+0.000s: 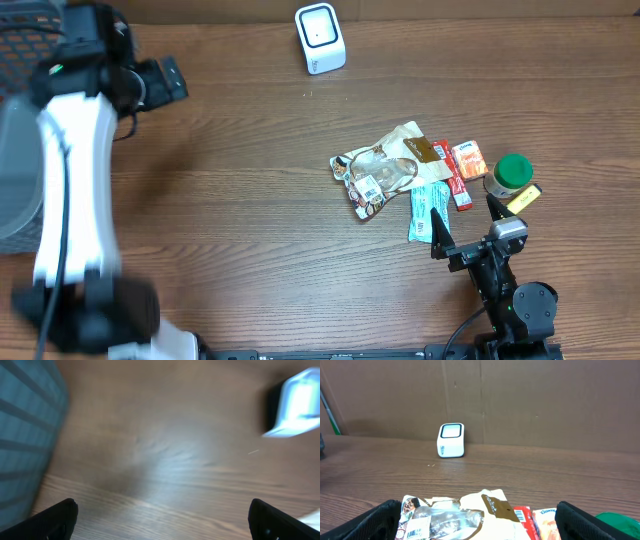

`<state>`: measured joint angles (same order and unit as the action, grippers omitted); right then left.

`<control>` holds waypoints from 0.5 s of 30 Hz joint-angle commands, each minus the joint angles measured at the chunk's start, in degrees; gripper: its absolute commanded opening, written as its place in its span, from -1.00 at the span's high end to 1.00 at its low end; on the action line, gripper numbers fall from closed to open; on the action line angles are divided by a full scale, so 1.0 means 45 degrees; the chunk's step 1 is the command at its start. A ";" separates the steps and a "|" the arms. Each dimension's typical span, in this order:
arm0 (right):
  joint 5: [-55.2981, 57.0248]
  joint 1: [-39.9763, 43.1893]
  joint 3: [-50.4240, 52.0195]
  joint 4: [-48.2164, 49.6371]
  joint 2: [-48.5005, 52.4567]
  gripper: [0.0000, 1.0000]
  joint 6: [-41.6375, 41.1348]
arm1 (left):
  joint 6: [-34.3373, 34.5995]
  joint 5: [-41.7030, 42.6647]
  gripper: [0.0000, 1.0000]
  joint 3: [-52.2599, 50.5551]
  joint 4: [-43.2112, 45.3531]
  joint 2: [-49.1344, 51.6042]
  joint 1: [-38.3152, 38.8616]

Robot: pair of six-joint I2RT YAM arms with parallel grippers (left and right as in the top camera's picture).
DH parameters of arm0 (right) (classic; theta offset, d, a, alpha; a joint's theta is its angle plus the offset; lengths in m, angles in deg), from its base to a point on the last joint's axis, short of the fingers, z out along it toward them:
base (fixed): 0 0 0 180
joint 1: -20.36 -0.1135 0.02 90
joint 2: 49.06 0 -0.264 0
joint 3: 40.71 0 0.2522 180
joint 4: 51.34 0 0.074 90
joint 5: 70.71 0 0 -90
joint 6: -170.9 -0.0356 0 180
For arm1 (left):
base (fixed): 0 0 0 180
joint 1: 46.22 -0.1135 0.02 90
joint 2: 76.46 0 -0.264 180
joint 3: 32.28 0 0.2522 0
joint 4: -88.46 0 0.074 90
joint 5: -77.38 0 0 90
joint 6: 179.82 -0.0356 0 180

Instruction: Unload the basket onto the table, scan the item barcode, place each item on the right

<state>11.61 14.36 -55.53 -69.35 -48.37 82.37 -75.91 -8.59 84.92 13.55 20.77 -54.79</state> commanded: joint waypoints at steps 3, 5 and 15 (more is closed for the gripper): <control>-0.0068 0.0015 0.0136 0.0053 -0.0117 -1.00 -0.0039 | -0.0141 -0.0034 -0.99 0.0223 -0.0019 -0.4274 0.0107; -0.0068 0.0015 0.0136 0.0053 -0.0117 -1.00 -0.0039 | -0.0146 -0.0034 -0.99 0.0223 -0.0019 -0.5450 0.0180; -0.0068 0.0015 0.0136 0.0053 -0.0117 -1.00 -0.0039 | -0.0141 -0.0034 -1.00 -0.0374 -0.0083 -0.9301 0.0704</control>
<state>11.59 14.36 -55.53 -69.38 -48.37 82.39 -75.91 -8.61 85.53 13.38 -19.16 -52.22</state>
